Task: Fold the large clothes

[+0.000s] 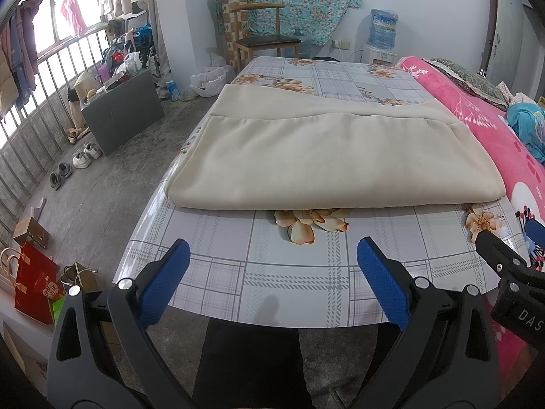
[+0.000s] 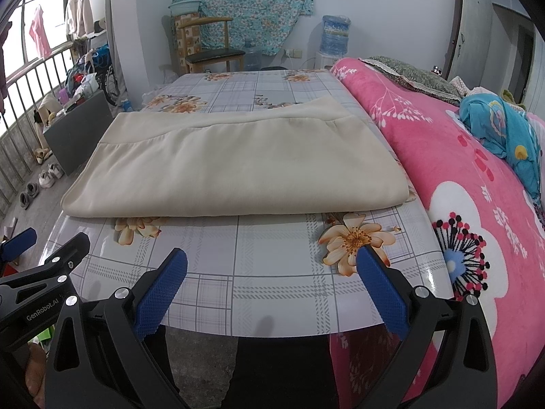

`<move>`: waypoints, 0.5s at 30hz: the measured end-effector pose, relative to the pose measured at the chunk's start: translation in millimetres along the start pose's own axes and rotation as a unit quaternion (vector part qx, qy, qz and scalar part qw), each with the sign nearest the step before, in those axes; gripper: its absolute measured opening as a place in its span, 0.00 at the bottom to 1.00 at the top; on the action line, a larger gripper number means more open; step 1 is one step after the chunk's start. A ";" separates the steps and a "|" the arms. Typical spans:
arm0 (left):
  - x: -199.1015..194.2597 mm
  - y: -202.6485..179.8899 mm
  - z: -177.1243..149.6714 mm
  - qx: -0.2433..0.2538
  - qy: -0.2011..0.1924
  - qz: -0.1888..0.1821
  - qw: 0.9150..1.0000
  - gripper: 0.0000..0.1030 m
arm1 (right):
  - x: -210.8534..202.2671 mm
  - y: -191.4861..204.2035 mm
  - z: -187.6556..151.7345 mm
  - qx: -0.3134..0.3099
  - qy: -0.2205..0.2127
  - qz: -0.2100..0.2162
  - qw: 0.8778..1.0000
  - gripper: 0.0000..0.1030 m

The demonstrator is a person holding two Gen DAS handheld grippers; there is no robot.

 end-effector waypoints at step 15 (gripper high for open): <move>-0.8 0.0 1.4 0.000 -0.001 0.000 1.000 0.92 | -0.4 1.4 -1.7 -0.001 0.000 0.002 1.000 0.94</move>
Point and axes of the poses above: each gripper's, at about its wrist camera, not at the fingertips, and x roughly the way its jaws point, y to its left, z to its top, the point moved 1 cm from there along x, roughly the way its jaws point, and after that the axes turned 15 degrees about -z, right-handed, at the moved point
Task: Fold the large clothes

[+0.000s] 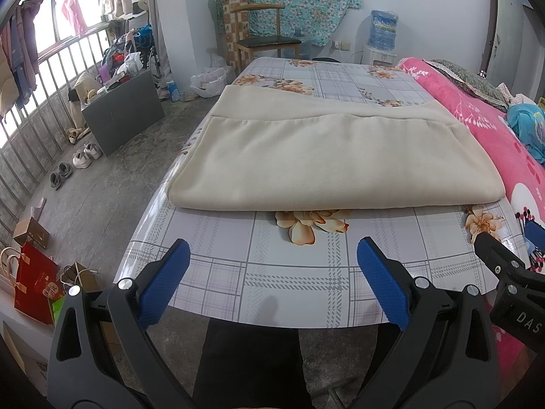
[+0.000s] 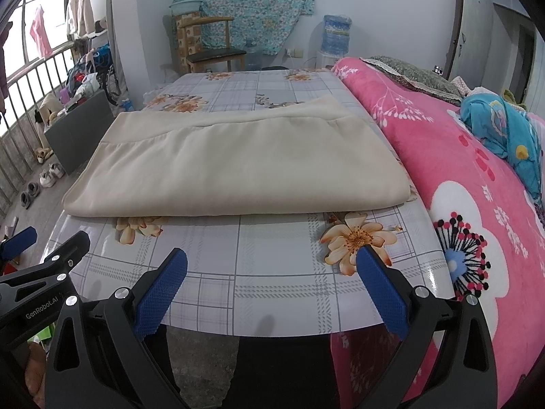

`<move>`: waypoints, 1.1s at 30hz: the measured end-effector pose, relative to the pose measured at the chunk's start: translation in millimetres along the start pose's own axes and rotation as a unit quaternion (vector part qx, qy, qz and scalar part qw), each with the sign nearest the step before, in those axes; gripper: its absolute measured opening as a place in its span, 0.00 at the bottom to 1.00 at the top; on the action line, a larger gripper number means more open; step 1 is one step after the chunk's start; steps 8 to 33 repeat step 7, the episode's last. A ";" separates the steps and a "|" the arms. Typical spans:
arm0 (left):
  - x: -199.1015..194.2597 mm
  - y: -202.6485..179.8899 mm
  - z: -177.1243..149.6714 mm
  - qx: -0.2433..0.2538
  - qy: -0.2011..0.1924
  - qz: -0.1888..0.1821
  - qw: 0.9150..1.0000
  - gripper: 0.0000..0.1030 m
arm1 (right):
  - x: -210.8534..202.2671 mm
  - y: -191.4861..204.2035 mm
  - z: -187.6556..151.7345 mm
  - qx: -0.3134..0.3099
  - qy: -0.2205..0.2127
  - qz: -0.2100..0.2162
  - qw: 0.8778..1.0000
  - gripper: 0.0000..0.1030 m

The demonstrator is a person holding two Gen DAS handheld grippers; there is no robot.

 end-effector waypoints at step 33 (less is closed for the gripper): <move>-0.2 -0.2 -1.0 0.000 0.000 0.000 1.000 0.92 | -0.1 -0.1 0.3 0.000 -0.001 0.000 1.000 0.94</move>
Point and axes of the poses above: each gripper's, at about its wrist camera, not at the fingertips, and x roughly the way its jaws point, y to its left, z to its top, the point moved 1 cm from there along x, roughly the way its jaws point, and after that the axes turned 15 degrees about -z, right-handed, at the moved point
